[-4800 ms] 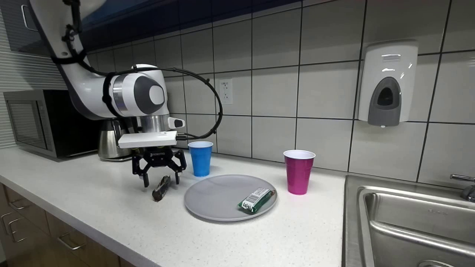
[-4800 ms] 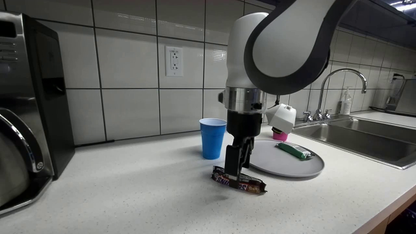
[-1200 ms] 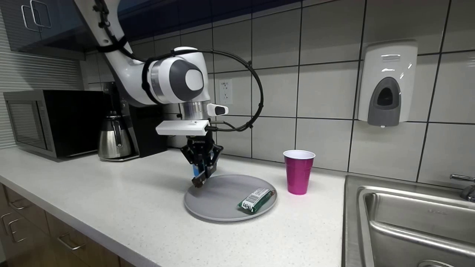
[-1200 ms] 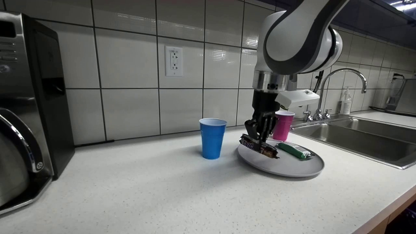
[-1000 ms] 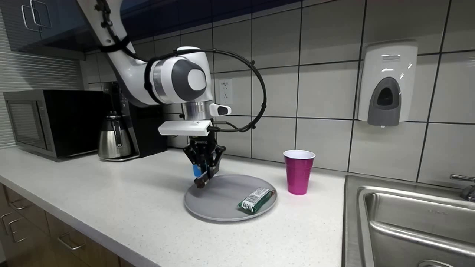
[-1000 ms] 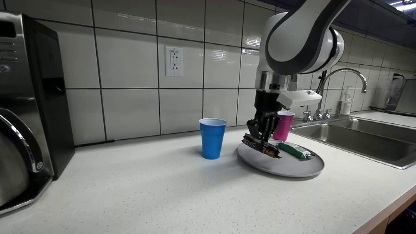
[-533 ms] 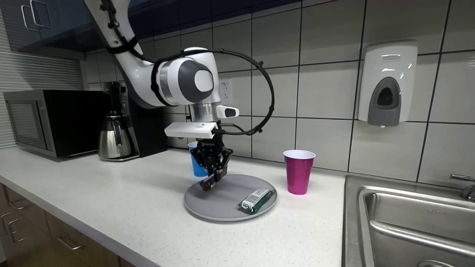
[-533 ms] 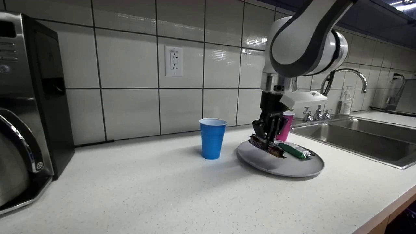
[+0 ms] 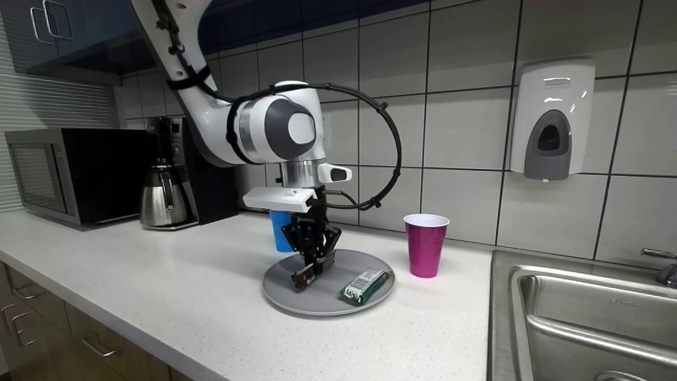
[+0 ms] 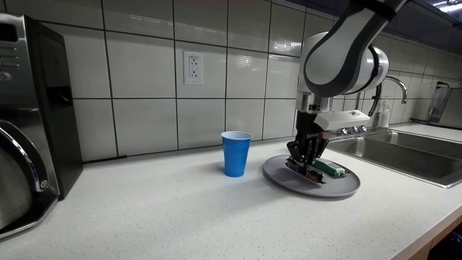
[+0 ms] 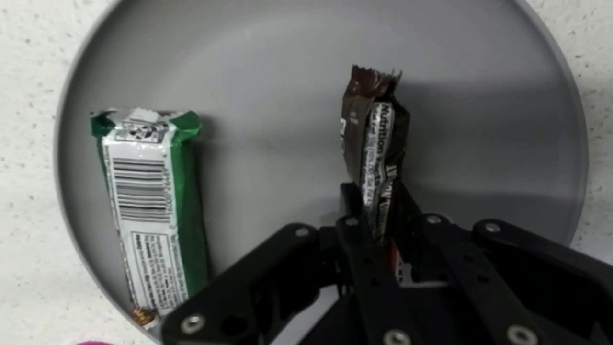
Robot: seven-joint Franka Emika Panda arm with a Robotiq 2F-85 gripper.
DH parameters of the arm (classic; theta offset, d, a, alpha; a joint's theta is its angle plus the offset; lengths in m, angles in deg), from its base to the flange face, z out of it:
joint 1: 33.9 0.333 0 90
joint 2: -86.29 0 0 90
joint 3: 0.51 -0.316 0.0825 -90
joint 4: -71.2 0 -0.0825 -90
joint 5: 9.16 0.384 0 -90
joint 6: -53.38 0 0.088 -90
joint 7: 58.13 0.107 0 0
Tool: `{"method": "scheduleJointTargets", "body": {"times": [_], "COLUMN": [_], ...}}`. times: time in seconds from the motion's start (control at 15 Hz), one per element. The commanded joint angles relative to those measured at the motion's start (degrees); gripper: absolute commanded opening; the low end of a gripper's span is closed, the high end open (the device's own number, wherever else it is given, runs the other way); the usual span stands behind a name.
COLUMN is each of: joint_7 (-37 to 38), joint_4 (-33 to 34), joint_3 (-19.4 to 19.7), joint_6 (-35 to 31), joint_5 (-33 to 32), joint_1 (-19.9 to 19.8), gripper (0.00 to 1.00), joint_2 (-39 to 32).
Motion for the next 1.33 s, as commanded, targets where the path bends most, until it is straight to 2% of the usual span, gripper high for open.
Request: {"method": "scheduleJointTargets", "body": {"times": [0.0,0.13,0.6,1.27], "joint_7": [1.6,2.0,3.2,4.7], "joint_4": [1.4,1.6,0.8,-4.4], "joint_3": [0.1,0.3,0.2,-0.5], "joint_6": [0.5,0.4,0.2,-0.1], "joint_5": [0.4,0.3,0.4,0.0], "joint_1": [-0.6,-0.5,-0.2,0.2], "gripper": [0.44,0.48,0.99,1.0], "joint_2": [-0.9,-0.9,1.7,10.0]}}
